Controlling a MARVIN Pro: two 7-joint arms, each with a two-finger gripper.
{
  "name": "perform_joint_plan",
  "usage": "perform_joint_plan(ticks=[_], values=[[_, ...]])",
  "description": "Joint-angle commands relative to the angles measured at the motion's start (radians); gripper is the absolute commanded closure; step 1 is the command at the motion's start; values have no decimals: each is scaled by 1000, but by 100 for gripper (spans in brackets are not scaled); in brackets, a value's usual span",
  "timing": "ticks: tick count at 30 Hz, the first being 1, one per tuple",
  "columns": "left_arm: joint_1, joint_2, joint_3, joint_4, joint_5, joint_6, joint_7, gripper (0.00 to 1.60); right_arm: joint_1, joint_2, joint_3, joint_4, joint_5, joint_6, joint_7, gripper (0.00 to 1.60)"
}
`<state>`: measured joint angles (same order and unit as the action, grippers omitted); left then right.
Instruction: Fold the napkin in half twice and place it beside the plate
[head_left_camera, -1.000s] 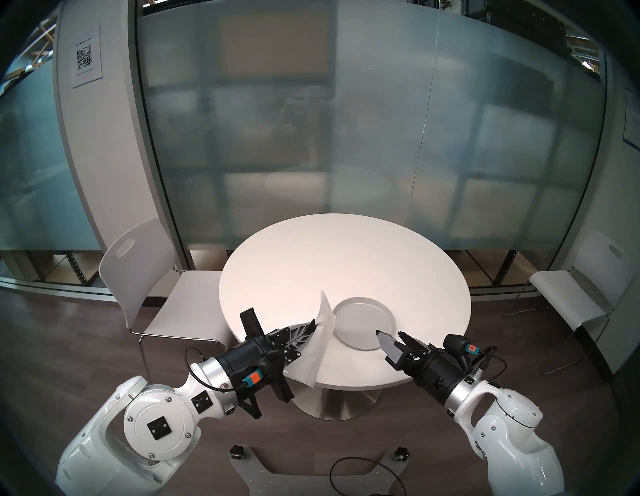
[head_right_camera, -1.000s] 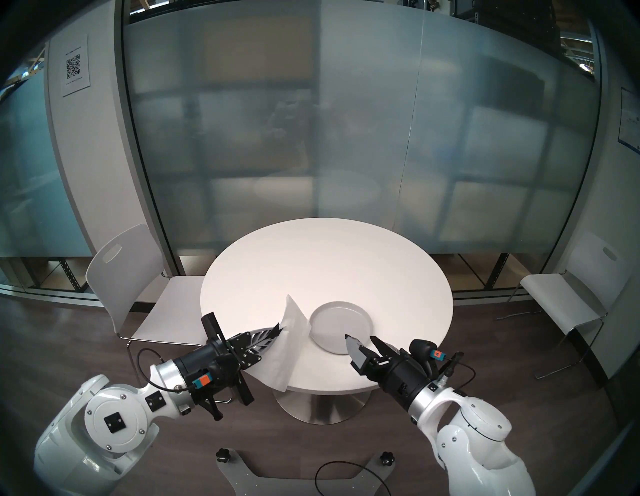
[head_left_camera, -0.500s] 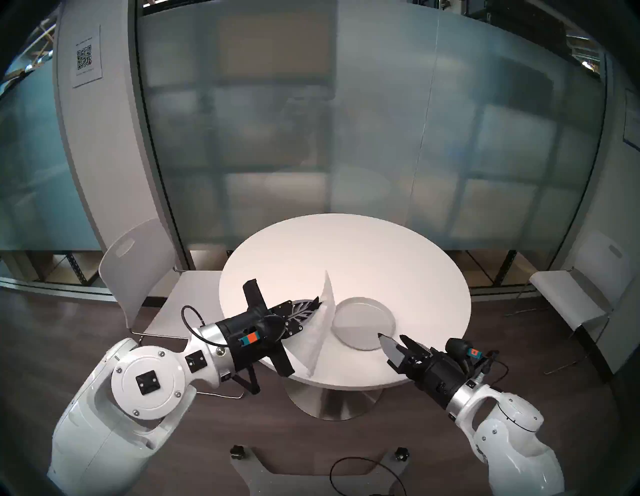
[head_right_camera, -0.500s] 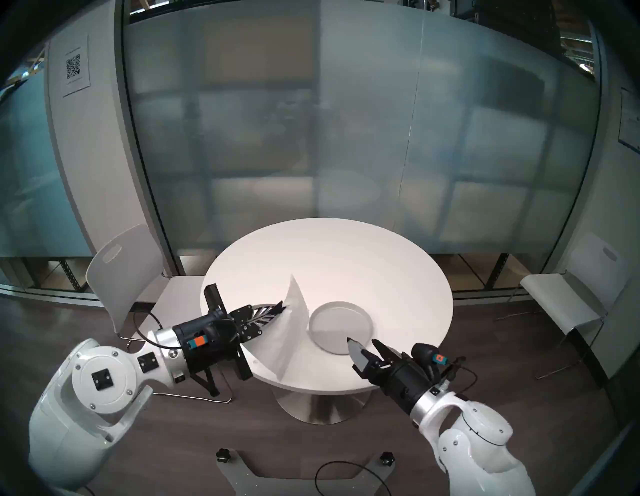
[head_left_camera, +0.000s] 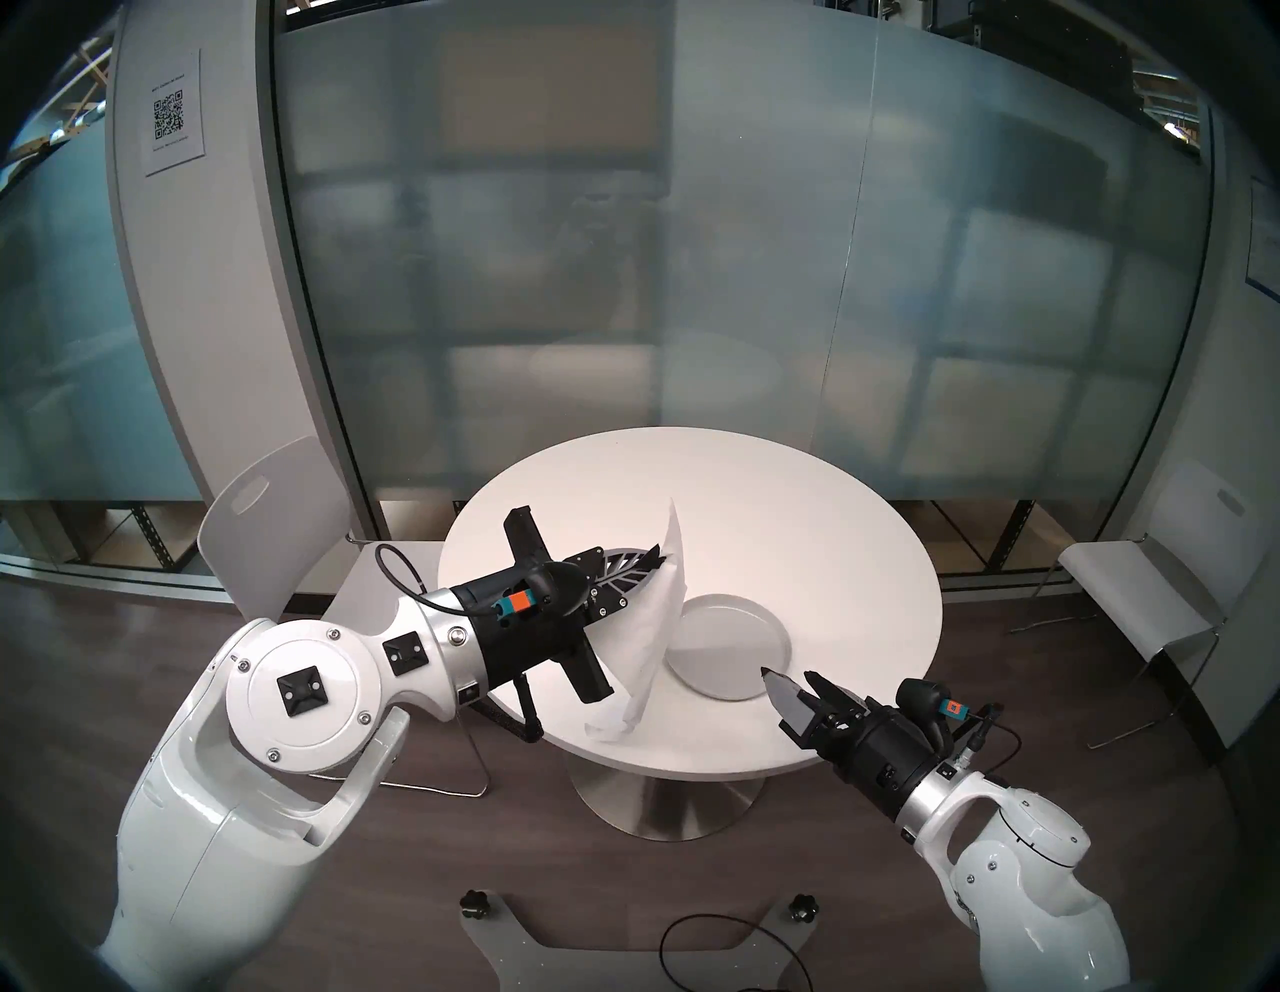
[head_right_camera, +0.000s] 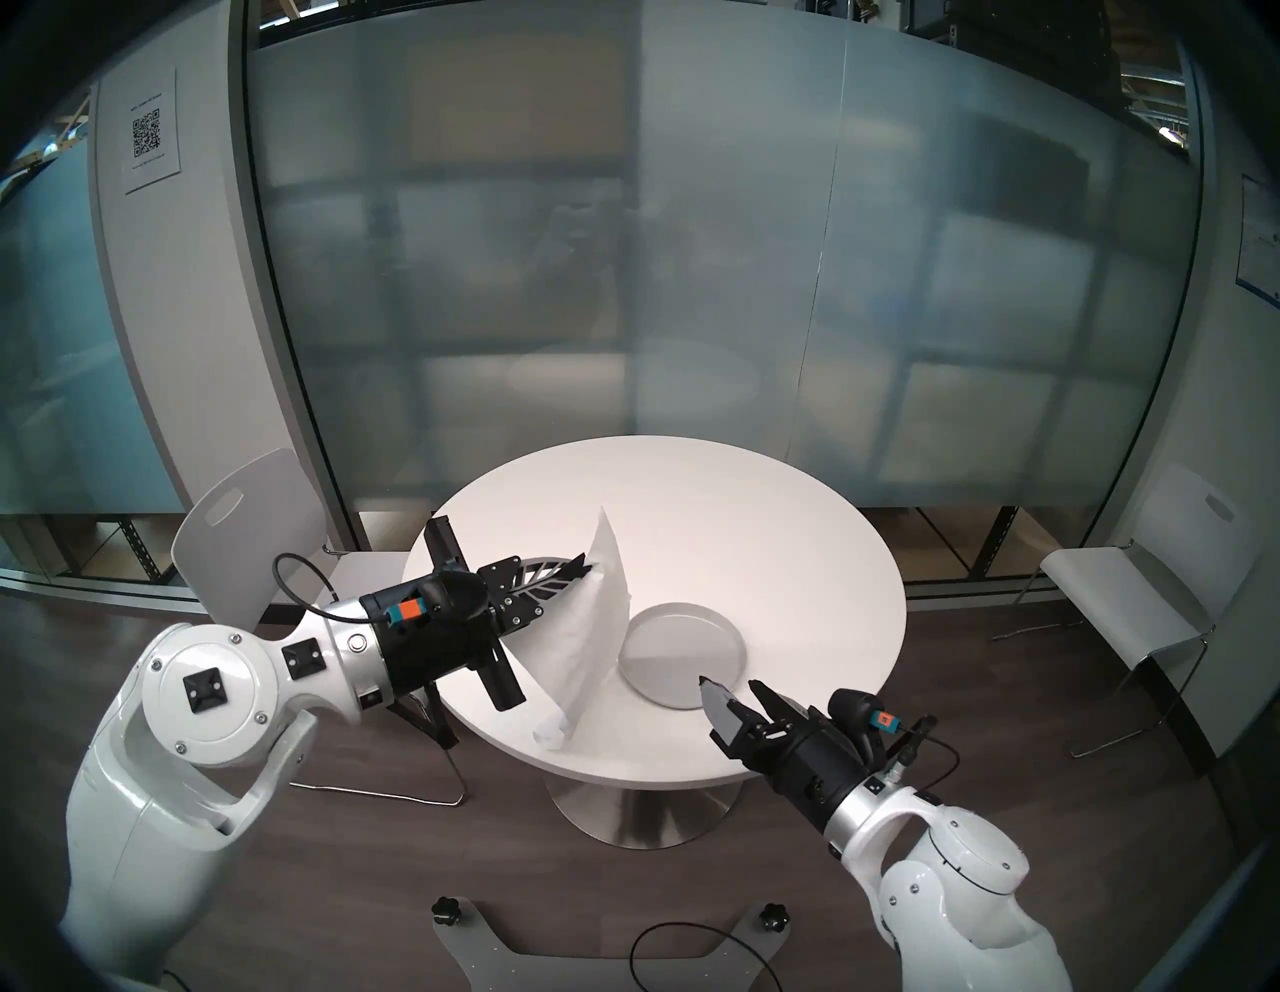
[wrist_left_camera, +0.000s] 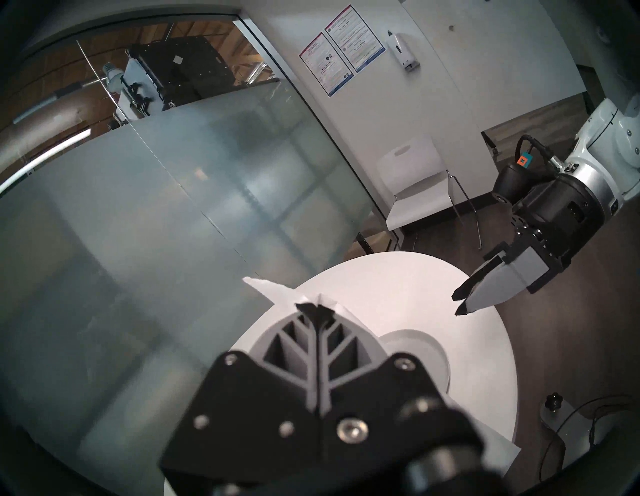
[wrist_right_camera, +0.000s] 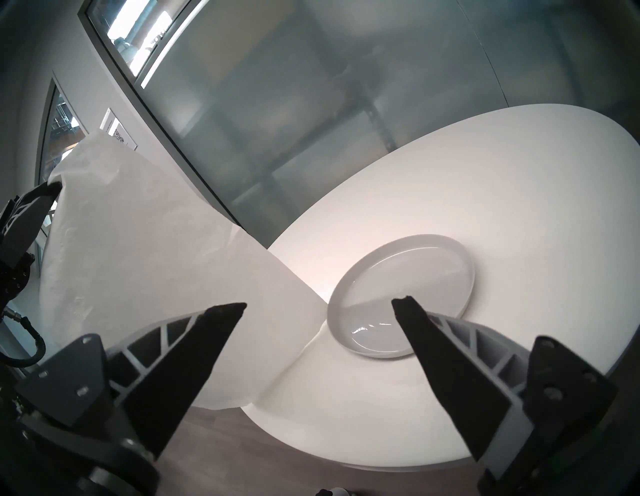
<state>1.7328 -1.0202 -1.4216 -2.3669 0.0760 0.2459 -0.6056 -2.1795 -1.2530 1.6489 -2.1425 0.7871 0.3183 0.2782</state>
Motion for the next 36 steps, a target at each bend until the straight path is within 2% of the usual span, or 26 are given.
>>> perform_joint_plan(ticks=[1,13,21,29,36], values=[[-96,-27,5,18,4,16,10,160,7,-3,-1,-19,4,-5,5,0],[-121,0,-3,126,40,4,4,160,13,-2,3,-17,6,4,6,0],[-123,25,-60,150,23,-9,-16,160,29,0,-1,-10,7,16,4,0],[-90,49,-119,159,6,-14,-40,160,43,-1,-5,0,4,25,4,0],[-67,62,-139,181,4,-26,-61,160,50,-4,-6,3,3,30,3,0]])
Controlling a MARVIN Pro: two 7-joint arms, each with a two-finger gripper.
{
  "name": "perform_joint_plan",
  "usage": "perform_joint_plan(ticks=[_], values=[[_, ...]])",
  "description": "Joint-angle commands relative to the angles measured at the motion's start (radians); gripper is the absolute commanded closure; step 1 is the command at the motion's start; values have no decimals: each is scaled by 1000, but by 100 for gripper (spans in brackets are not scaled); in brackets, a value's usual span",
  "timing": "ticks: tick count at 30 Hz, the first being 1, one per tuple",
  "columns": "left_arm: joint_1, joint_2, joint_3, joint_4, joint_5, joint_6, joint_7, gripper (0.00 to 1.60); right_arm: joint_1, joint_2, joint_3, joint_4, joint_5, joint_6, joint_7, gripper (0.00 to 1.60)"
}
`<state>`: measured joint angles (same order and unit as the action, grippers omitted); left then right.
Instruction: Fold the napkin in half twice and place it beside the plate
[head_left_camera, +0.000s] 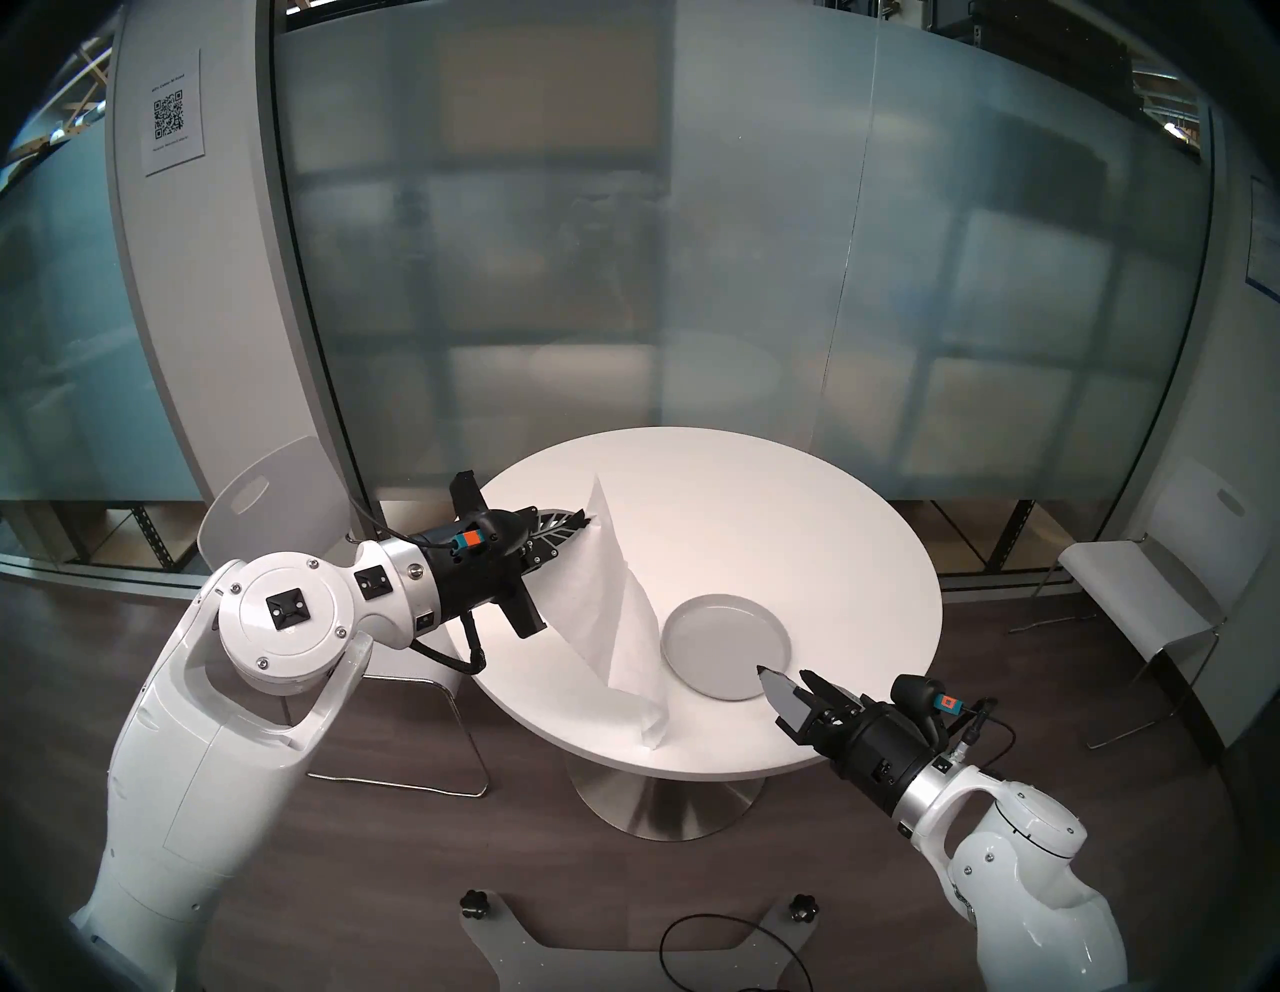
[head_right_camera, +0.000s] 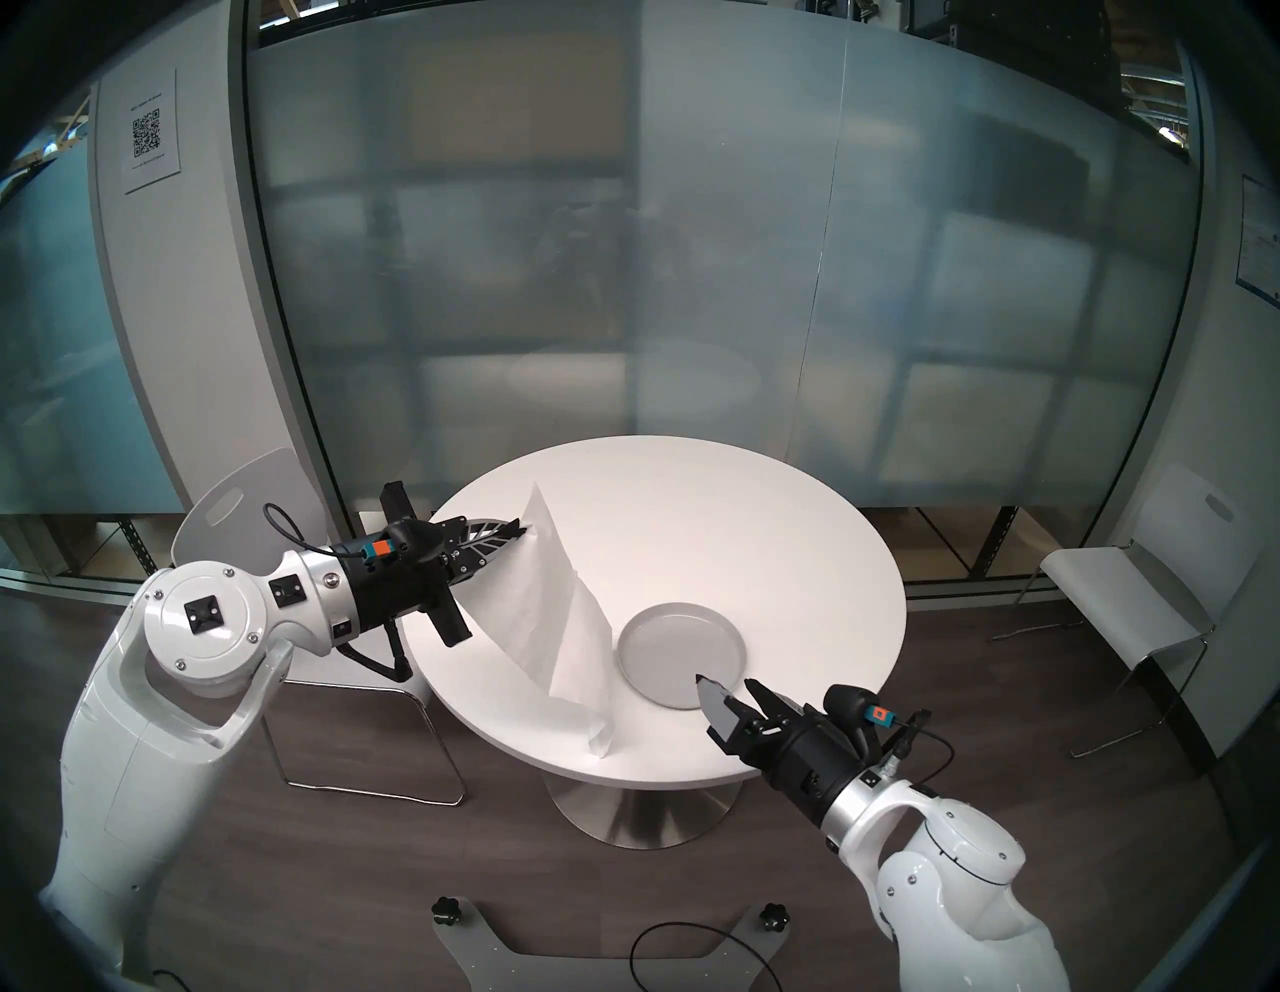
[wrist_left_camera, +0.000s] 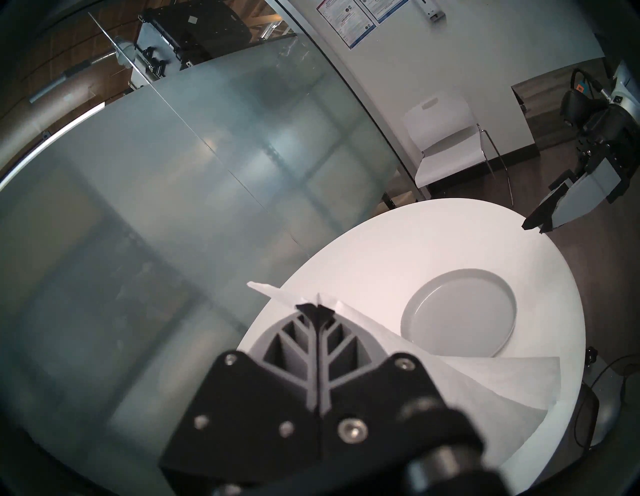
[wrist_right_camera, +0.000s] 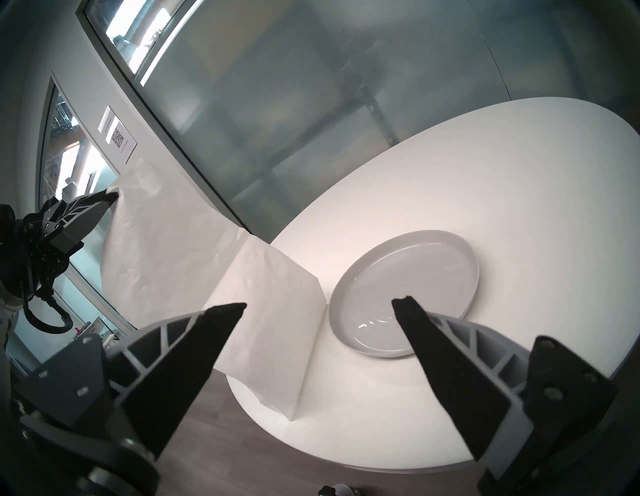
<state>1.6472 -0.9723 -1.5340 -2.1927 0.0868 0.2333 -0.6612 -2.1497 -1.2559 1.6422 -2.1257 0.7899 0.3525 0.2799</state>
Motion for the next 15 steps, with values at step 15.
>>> perform_joint_plan(ticks=[15], values=[[-8,26,-45,87,14,-48,-4,160,38,-3,-7,0,-2,-1,-6,0]])
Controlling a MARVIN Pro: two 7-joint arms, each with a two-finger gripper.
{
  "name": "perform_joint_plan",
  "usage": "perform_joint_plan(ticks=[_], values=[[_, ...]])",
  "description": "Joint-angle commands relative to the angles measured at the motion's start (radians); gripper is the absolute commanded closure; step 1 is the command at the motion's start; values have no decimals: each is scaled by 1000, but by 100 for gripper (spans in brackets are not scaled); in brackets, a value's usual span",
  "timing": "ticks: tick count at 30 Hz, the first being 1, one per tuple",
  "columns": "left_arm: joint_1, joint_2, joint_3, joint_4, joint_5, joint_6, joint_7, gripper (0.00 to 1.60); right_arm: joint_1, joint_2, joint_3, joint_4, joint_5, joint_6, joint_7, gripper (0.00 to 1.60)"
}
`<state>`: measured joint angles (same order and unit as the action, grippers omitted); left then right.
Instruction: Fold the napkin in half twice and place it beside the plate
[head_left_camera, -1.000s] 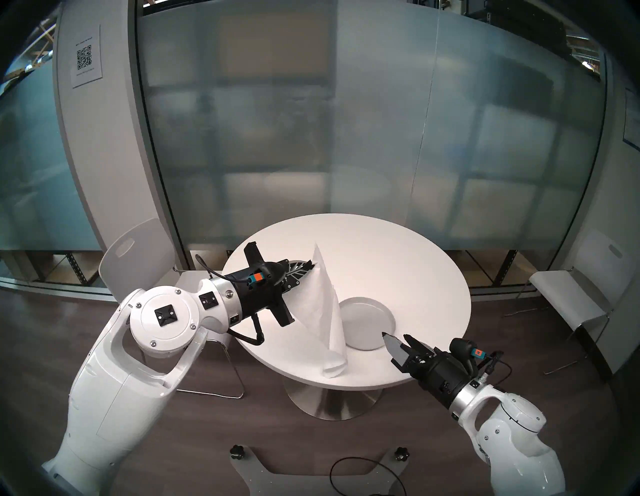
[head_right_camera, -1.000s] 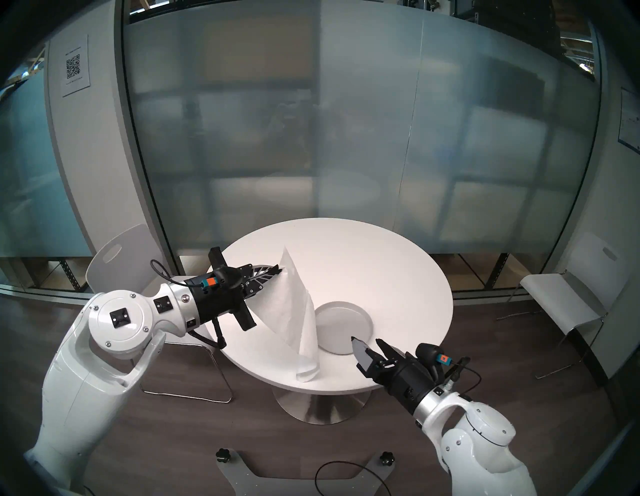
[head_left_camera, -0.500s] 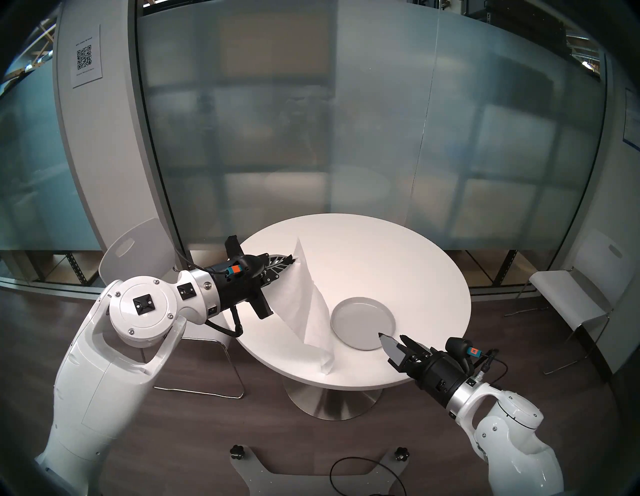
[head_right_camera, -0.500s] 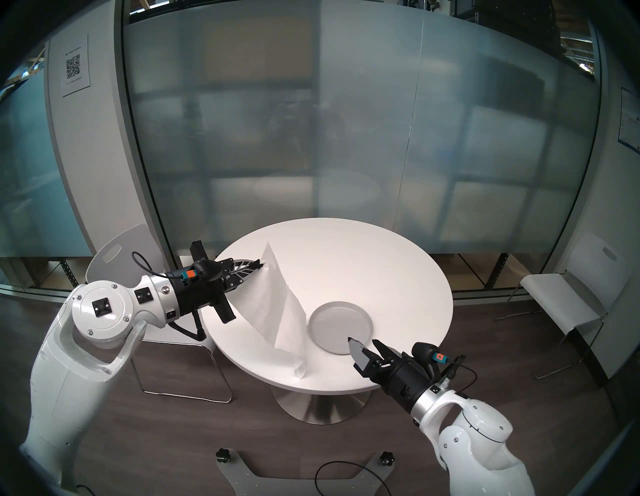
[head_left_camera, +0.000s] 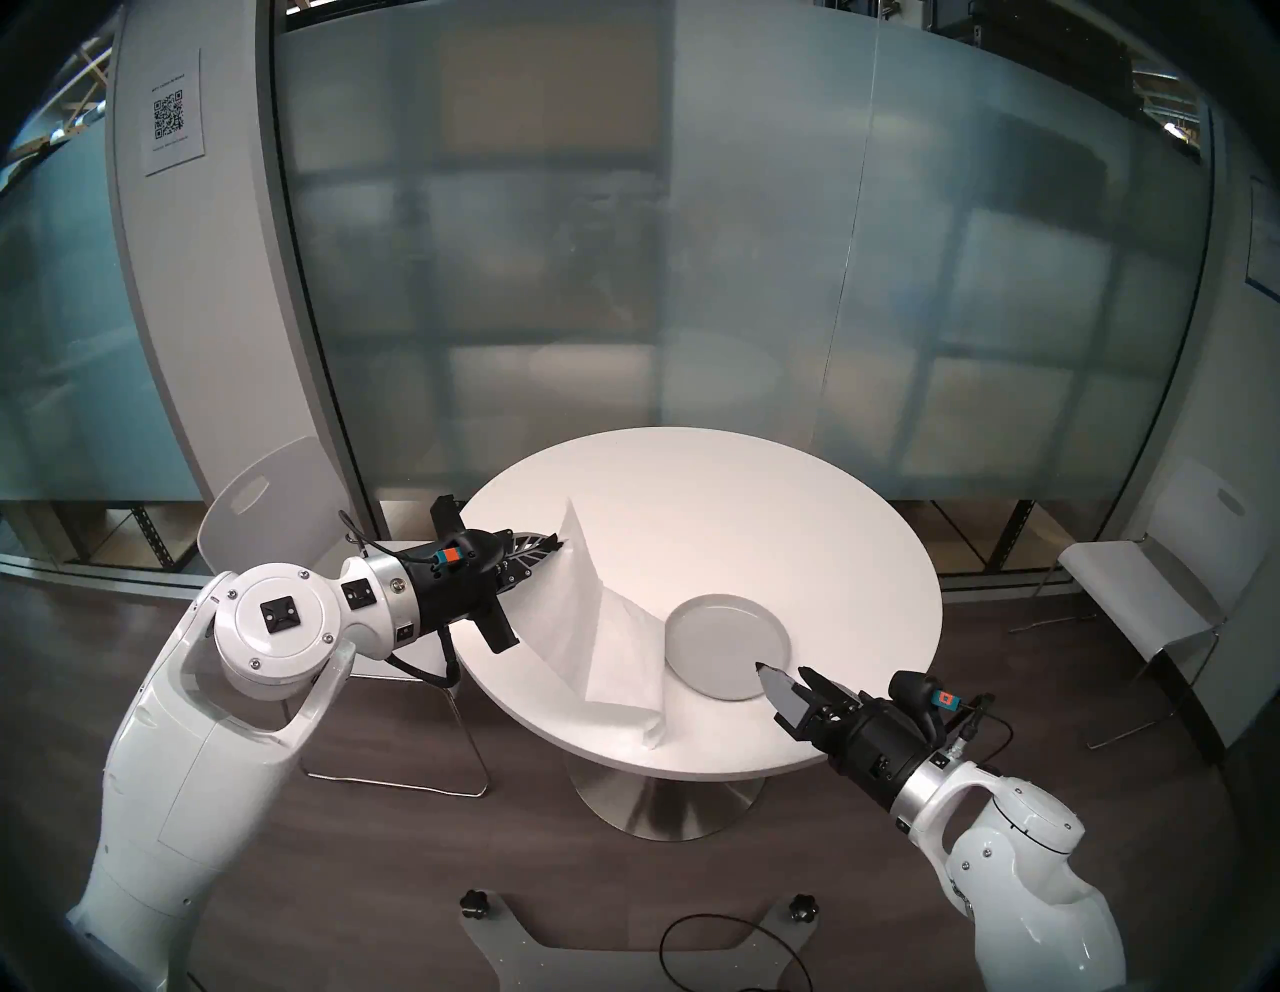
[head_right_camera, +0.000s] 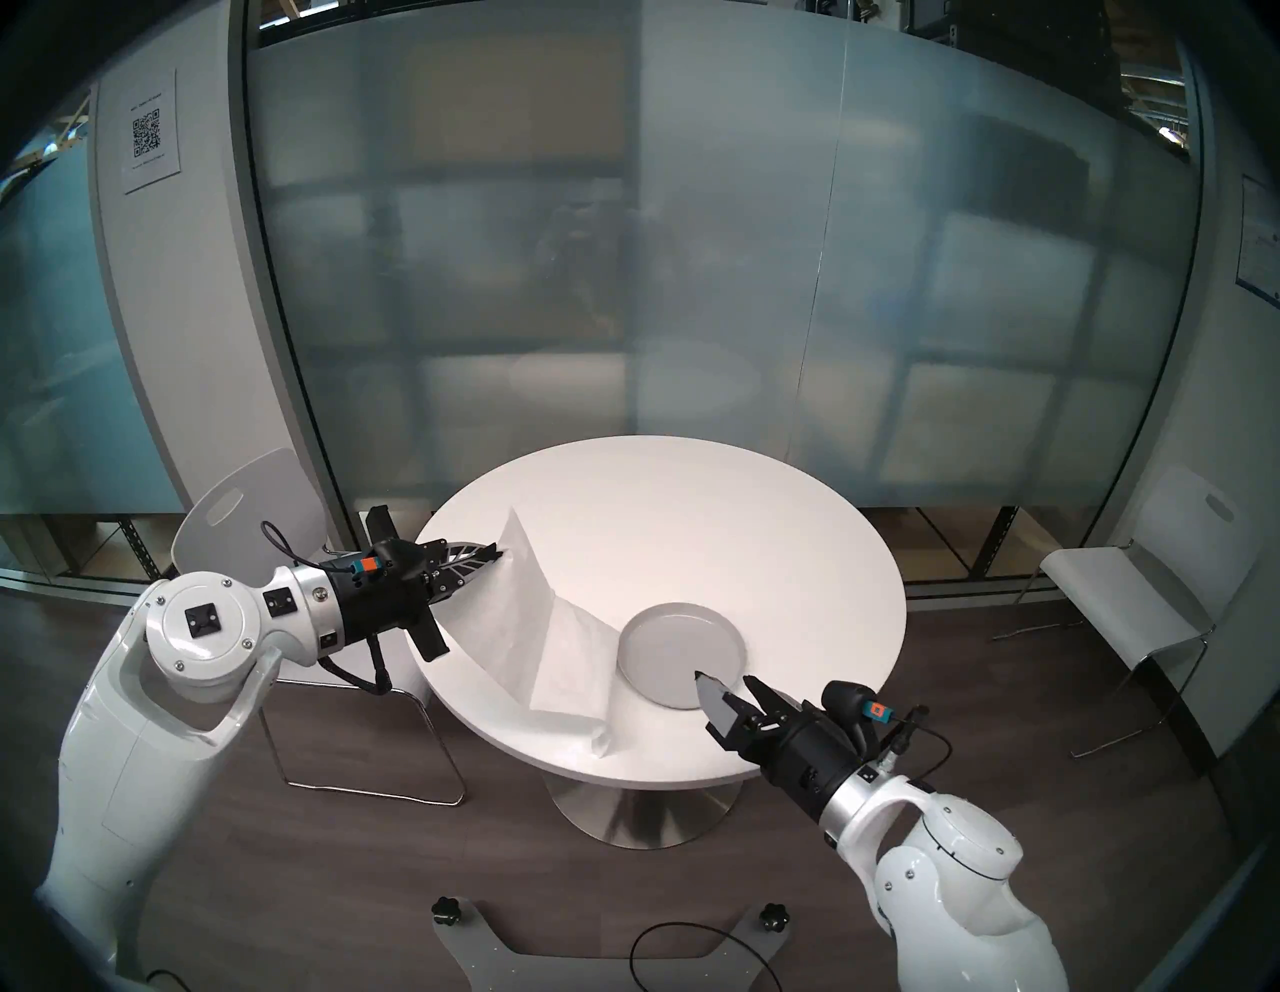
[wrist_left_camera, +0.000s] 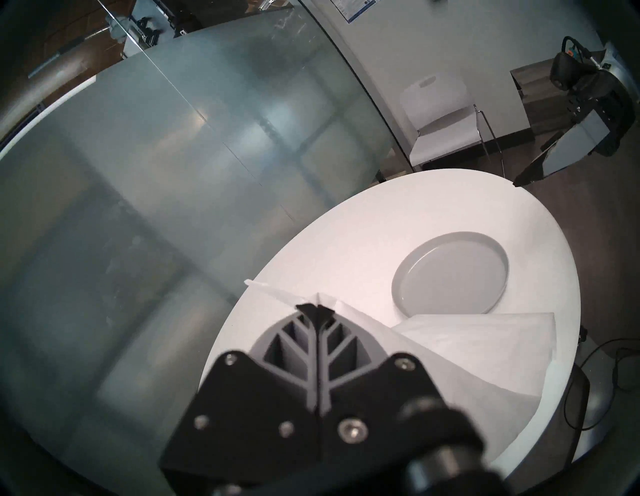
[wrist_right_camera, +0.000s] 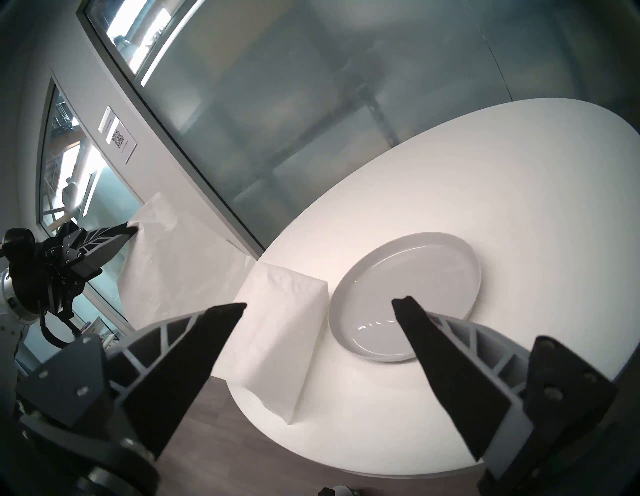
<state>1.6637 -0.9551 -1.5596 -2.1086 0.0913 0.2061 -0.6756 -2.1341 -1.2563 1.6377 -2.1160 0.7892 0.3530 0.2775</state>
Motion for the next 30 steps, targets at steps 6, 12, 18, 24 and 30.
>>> perform_joint_plan(ticks=[6,12,18,24,30], values=[[-19,18,-40,5,0,-22,-4,160,32,-3,-9,-4,-1,1,-8,0],[10,23,-45,-2,-9,-30,-14,160,38,-2,-13,-1,-3,2,-12,0],[27,11,-11,-13,-3,-31,-19,160,41,-1,-16,-1,-2,0,-16,0],[36,5,26,-13,12,-34,-12,160,38,0,-15,-4,1,0,-20,0],[20,-3,55,11,26,-24,-6,160,28,2,-8,-9,5,-3,-18,0]])
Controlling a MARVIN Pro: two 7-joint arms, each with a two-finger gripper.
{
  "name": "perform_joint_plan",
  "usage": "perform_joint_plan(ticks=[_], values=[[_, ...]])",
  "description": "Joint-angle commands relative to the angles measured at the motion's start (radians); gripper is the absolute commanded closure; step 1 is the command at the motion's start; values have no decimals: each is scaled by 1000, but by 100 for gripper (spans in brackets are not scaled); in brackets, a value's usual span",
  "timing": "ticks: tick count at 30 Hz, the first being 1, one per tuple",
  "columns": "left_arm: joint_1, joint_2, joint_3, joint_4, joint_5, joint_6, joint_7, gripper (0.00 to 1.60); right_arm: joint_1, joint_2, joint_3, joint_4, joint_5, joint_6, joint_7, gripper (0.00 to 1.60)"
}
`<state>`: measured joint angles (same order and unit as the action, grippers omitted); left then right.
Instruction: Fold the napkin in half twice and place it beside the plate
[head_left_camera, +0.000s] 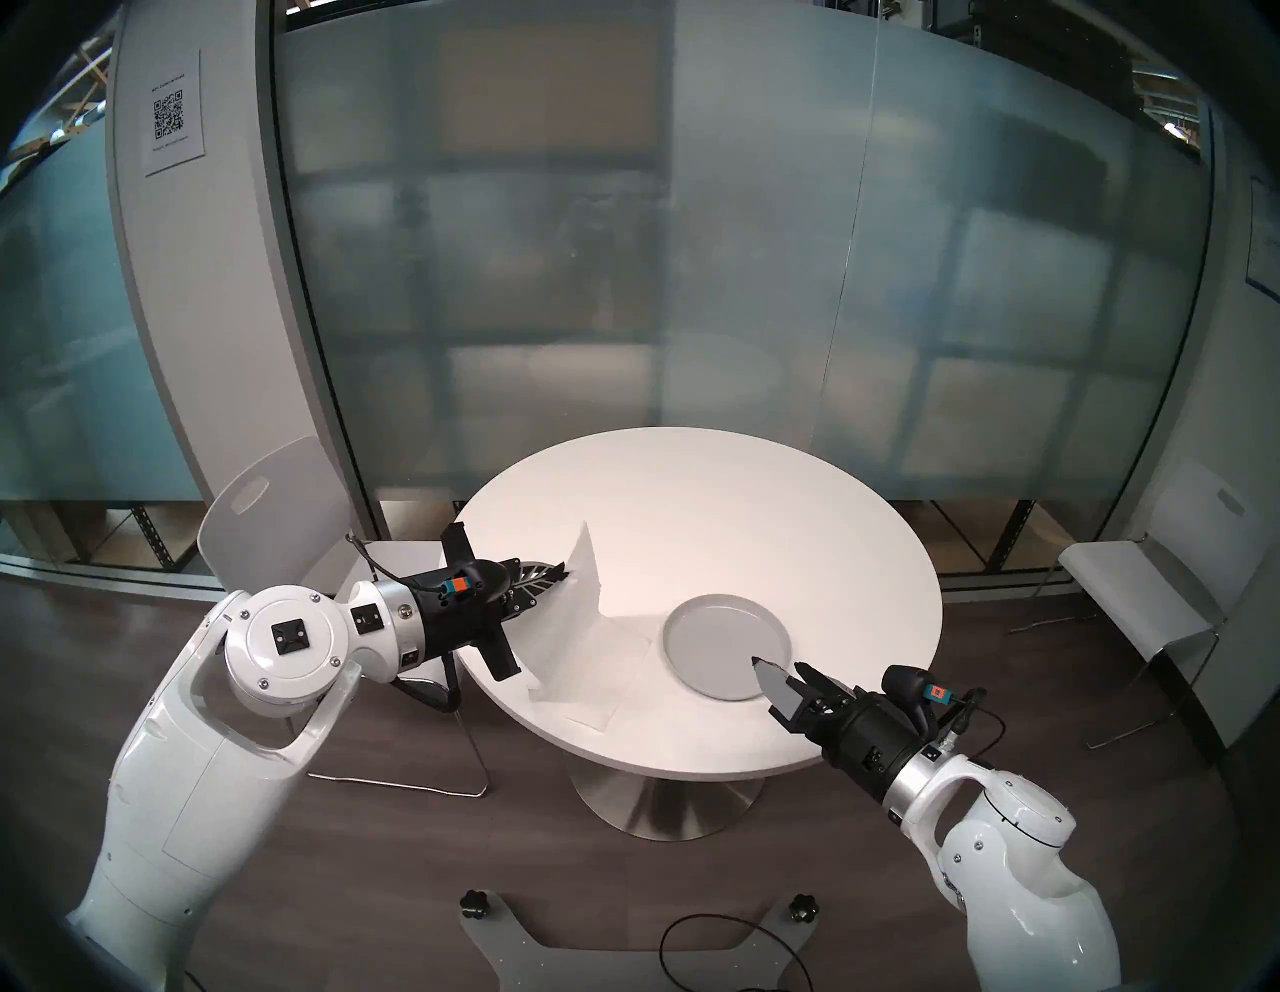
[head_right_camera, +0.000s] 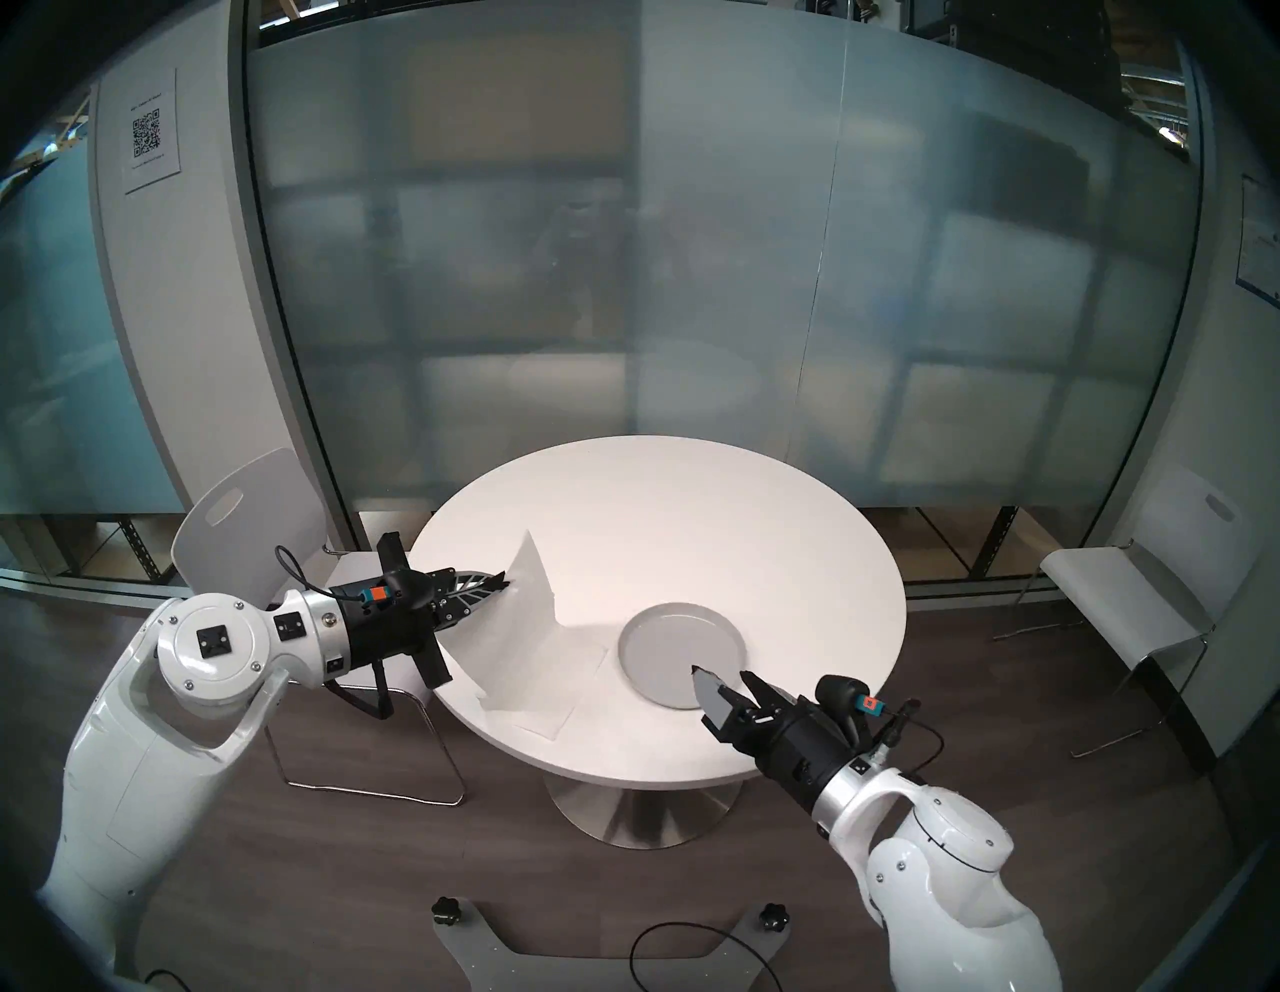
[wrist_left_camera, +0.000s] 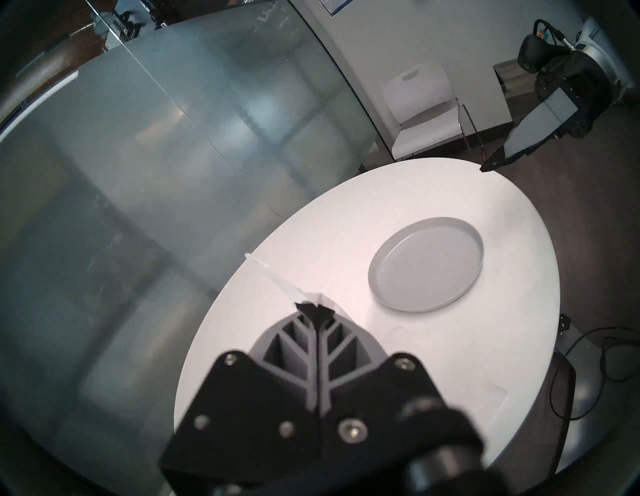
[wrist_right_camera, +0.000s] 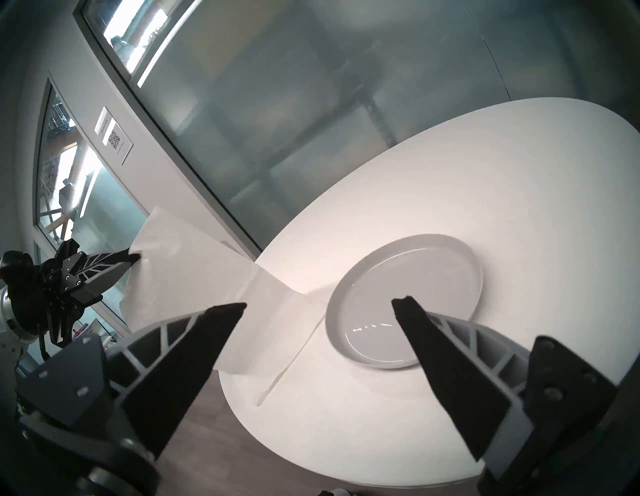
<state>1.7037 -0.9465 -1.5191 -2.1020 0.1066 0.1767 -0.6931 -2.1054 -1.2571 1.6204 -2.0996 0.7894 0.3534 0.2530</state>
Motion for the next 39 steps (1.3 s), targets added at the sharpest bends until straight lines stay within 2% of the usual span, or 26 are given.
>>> perform_joint_plan(ticks=[1,12,26,39], values=[[-25,-14,21,11,14,8,13,160,-3,2,11,-26,6,-4,8,0],[-96,-14,47,77,52,-5,18,160,-36,-3,29,-39,8,-14,18,0],[-112,-31,88,104,80,5,12,160,-72,-12,47,-57,6,-31,27,0],[-130,-30,132,171,124,2,15,160,-107,-20,67,-74,6,-44,33,0]])
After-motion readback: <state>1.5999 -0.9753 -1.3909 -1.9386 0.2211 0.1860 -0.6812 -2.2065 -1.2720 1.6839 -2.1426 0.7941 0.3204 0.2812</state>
